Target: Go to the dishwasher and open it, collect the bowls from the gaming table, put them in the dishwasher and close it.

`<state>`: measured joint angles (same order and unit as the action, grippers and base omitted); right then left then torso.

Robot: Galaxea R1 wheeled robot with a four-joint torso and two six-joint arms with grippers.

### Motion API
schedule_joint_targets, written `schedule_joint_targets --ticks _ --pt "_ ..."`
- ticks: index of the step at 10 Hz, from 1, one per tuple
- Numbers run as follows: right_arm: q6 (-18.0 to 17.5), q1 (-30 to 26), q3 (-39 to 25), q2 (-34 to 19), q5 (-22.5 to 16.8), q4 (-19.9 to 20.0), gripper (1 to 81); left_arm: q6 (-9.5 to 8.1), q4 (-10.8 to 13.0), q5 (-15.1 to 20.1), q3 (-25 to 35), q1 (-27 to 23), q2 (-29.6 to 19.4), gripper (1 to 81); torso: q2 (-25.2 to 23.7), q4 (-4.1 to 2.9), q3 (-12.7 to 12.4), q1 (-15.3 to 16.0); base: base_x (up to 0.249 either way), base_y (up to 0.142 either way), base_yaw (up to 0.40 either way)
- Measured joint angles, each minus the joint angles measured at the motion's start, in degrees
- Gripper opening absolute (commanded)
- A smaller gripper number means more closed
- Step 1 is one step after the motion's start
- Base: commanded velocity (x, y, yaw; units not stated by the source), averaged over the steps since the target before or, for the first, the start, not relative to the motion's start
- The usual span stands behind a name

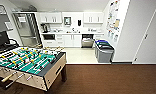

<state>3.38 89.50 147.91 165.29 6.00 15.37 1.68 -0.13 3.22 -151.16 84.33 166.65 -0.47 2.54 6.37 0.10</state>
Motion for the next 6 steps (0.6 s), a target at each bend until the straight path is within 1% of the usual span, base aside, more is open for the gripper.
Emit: schedule_joint_targets --ticks 6 --pt "0.0 -0.06 0.0 -0.11 0.01 0.0 1.0 0.0 0.02 -0.05 -0.02 -0.02 0.06 1.0 0.0 0.0 0.0 0.0 0.189 -0.079 0.0"
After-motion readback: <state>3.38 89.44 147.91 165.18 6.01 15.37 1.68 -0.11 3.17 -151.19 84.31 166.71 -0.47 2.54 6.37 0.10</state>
